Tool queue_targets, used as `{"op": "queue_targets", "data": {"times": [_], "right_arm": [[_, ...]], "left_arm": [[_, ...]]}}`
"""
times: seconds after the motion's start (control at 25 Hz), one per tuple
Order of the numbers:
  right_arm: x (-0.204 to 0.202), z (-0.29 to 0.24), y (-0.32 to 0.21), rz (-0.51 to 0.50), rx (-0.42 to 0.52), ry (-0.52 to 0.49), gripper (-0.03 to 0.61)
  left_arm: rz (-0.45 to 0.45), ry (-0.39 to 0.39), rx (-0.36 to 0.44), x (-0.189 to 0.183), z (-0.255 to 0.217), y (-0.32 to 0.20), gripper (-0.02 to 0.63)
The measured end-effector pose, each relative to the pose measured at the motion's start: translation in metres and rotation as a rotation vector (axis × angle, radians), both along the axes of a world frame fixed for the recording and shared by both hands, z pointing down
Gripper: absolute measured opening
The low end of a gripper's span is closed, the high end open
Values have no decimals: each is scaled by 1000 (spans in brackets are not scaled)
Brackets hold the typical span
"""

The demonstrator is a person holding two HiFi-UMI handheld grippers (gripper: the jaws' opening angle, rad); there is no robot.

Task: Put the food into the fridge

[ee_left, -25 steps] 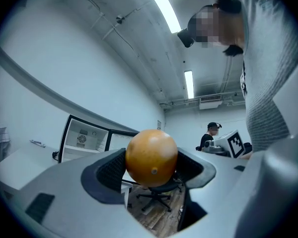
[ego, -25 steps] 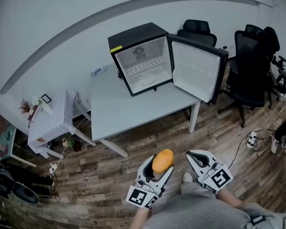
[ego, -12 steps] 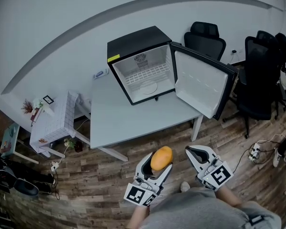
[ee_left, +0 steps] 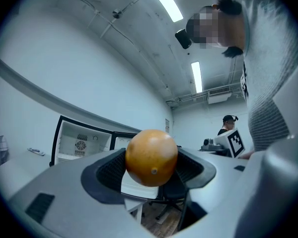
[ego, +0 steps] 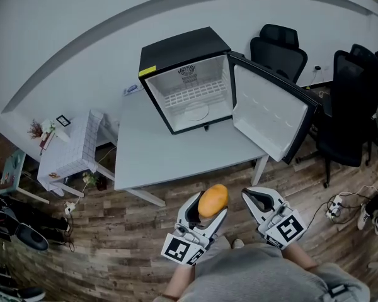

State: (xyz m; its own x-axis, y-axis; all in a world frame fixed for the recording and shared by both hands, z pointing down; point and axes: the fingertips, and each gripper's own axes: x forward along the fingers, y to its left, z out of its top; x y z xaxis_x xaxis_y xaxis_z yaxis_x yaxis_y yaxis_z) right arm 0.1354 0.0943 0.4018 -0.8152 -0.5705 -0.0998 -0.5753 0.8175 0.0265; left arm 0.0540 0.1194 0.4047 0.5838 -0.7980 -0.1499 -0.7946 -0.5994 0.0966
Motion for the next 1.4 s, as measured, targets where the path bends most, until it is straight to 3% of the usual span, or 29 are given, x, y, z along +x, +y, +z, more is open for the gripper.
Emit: {"op": "queue_targets", "data": {"times": [0.48,0.92,1.4], "right_arm": [[-15,5,-66,16,-13,4,12],[-60,-1,-155,31,2,23,12],[-104,-4,-223,95,21,6,13]], "left_arm": [[31,-2,-7,-8,3,-69,318],[30,18,-5,-62,3,-165,318],[97,7,5,-106,2,-233,318]]}}
